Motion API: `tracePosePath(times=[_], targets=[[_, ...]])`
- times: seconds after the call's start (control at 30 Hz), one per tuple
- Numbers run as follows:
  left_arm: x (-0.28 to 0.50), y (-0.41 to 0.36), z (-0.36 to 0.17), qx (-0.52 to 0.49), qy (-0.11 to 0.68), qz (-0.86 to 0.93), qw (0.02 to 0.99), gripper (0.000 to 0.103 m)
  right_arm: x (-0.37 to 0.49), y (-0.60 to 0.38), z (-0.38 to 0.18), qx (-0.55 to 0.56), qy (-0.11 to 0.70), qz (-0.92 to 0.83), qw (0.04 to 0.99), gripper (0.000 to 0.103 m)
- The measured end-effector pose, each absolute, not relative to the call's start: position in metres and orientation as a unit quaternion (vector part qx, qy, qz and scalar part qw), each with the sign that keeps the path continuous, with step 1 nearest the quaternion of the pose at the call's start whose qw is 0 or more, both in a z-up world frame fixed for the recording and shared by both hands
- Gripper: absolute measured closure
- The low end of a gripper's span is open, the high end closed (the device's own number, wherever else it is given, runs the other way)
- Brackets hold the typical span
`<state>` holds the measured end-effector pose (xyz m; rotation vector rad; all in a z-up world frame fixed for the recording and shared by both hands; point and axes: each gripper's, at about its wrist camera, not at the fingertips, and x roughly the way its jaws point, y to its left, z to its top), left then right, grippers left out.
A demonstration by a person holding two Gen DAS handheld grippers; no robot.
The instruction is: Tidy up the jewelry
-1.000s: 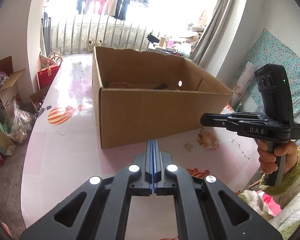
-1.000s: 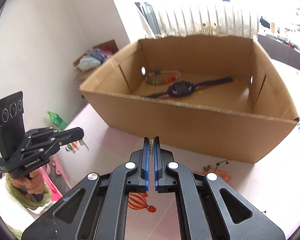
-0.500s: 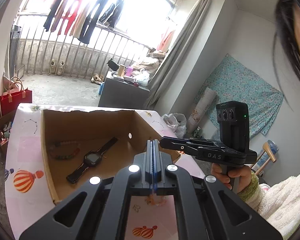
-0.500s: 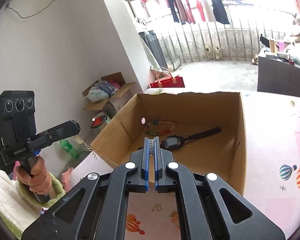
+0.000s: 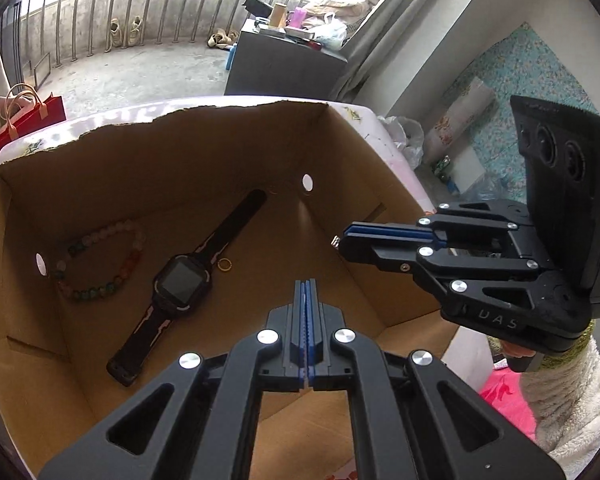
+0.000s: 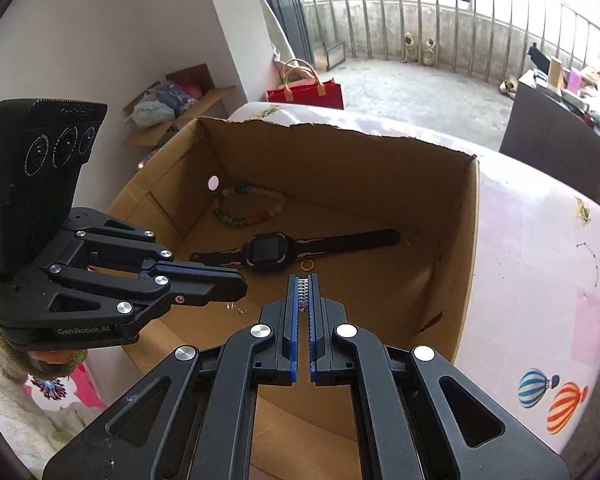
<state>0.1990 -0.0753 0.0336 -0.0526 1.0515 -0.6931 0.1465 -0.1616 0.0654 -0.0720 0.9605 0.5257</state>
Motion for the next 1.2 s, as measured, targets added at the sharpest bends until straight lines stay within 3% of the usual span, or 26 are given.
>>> tracePosePath(times=[0.17,0.3,0.5,0.73,0.97,1.2], targets=[[0.203,-0.07,0.033,-0.027,0.5,-0.318,0.805,0.102,0.156,-0.159,0.064,-0.046,0.46,0.248,0.851,0.1],[0.202,-0.066,0.036,-0.018,0.486,-0.315,0.815,0.084,0.16,-0.162,0.063,-0.039,0.458,0.247,0.853,0.097],[0.202,-0.059,0.041,-0.038,0.463,-0.308,0.83,0.083,0.159,-0.172,0.071,-0.014,0.446,0.245,0.861,0.097],[0.161,-0.04,0.077,-0.024,0.367,-0.311,0.877,0.081,0.122,-0.196,0.107,0.047,0.377,0.257,0.888,0.091],[0.098,-0.011,0.087,0.015,0.306,-0.319,0.897,0.062,0.034,-0.221,0.125,0.069,0.299,0.284,0.908,0.09],[0.049,-0.006,0.042,-0.001,0.354,-0.358,0.864,0.043,-0.013,-0.214,0.061,0.096,0.377,0.282,0.877,0.081]])
